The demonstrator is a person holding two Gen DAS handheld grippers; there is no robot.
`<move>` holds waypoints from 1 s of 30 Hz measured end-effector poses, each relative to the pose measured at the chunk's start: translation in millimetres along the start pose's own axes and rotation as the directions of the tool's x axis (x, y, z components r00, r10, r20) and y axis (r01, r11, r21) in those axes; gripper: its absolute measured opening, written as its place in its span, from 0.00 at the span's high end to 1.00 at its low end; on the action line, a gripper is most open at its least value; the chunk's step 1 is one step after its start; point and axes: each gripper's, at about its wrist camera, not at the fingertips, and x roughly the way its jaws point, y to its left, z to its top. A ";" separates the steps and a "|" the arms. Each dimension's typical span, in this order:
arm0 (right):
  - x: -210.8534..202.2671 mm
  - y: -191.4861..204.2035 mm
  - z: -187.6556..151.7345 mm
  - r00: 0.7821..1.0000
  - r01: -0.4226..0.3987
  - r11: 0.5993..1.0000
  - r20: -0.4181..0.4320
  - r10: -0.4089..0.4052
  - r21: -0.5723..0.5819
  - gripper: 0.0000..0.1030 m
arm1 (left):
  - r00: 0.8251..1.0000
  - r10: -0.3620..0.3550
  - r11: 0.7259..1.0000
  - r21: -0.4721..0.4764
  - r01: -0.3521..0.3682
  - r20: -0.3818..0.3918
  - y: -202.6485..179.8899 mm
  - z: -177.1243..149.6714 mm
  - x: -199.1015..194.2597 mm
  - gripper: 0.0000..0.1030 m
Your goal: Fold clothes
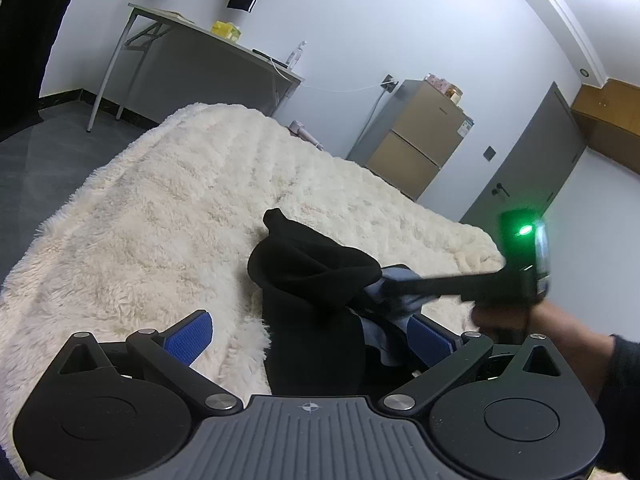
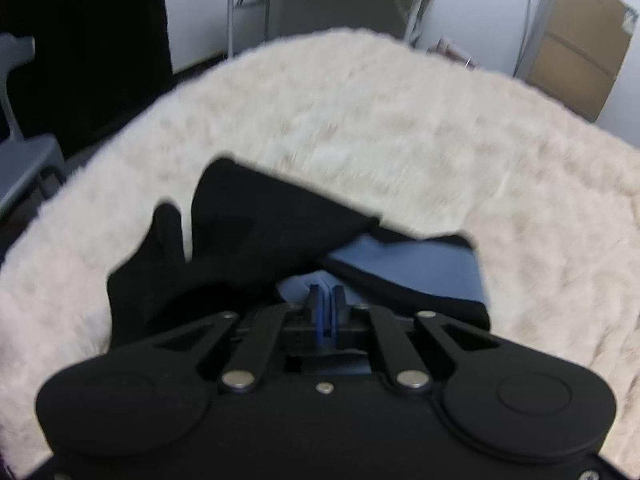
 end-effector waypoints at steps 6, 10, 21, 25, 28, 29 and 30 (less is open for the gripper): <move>-38.5 -18.0 18.6 0.994 0.039 0.999 0.101 -0.040 0.018 0.98 | 1.000 -0.005 1.000 0.004 0.005 -0.002 -1.0 -0.3 0.0 0.00; -62.0 -31.4 31.5 0.986 0.055 0.998 0.154 -0.059 0.034 1.00 | 1.000 -0.006 1.000 0.004 0.006 0.001 -1.6 -0.4 -0.5 0.00; -20.0 -14.9 7.7 1.000 0.004 0.999 0.011 -0.004 -0.049 0.31 | 1.000 -0.007 1.000 0.001 0.007 0.004 -1.0 0.0 -1.4 0.00; 21.3 9.4 -12.0 0.995 -0.011 0.993 -0.099 -0.001 -0.118 0.28 | 1.000 -0.006 1.000 -0.001 0.006 0.004 -0.9 -0.1 -1.3 0.00; 36.5 18.3 -20.0 0.991 -0.027 0.991 -0.136 0.009 -0.128 0.61 | 1.000 -0.004 1.000 -0.001 0.004 0.002 -1.0 0.0 -1.1 0.00; 38.8 19.9 -22.0 0.990 -0.030 0.992 -0.138 0.013 -0.124 0.71 | 1.000 -0.003 1.000 -0.002 0.003 0.001 -0.9 -0.1 -1.1 0.00; 41.1 21.5 -23.9 0.990 -0.033 0.992 -0.140 0.016 -0.121 0.82 | 1.000 -0.002 1.000 -0.002 0.002 0.001 -0.7 -0.2 -1.1 0.00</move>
